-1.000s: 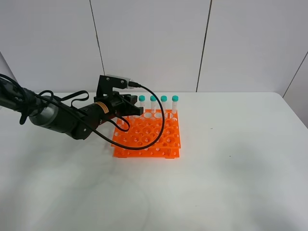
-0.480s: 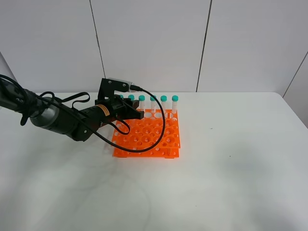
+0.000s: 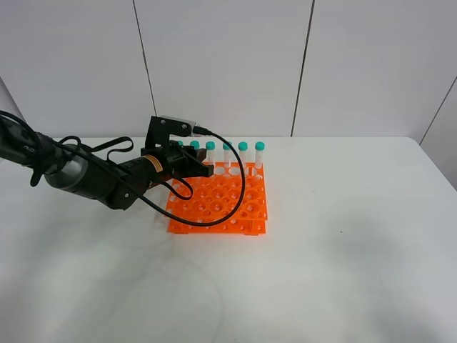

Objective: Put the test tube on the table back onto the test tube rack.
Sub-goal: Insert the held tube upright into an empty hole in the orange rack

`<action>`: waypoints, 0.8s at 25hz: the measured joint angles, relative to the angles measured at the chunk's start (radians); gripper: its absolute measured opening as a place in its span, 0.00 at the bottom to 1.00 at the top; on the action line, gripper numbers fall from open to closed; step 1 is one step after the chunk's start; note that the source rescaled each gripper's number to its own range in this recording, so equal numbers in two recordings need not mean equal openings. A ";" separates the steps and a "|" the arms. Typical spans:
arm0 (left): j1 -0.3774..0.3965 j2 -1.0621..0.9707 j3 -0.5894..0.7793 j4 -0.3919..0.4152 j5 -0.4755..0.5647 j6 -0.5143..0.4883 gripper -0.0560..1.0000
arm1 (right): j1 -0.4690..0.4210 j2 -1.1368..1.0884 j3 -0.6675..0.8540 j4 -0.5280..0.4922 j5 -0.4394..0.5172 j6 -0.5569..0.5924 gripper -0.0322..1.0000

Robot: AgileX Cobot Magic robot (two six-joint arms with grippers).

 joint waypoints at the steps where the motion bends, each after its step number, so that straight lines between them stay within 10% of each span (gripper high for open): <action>1: 0.000 0.000 0.000 0.000 0.000 0.000 0.21 | 0.000 0.000 0.000 0.000 0.000 0.000 0.76; 20: 0.000 -0.090 0.001 -0.001 0.056 -0.002 0.21 | 0.000 0.000 0.000 0.000 0.000 0.000 0.76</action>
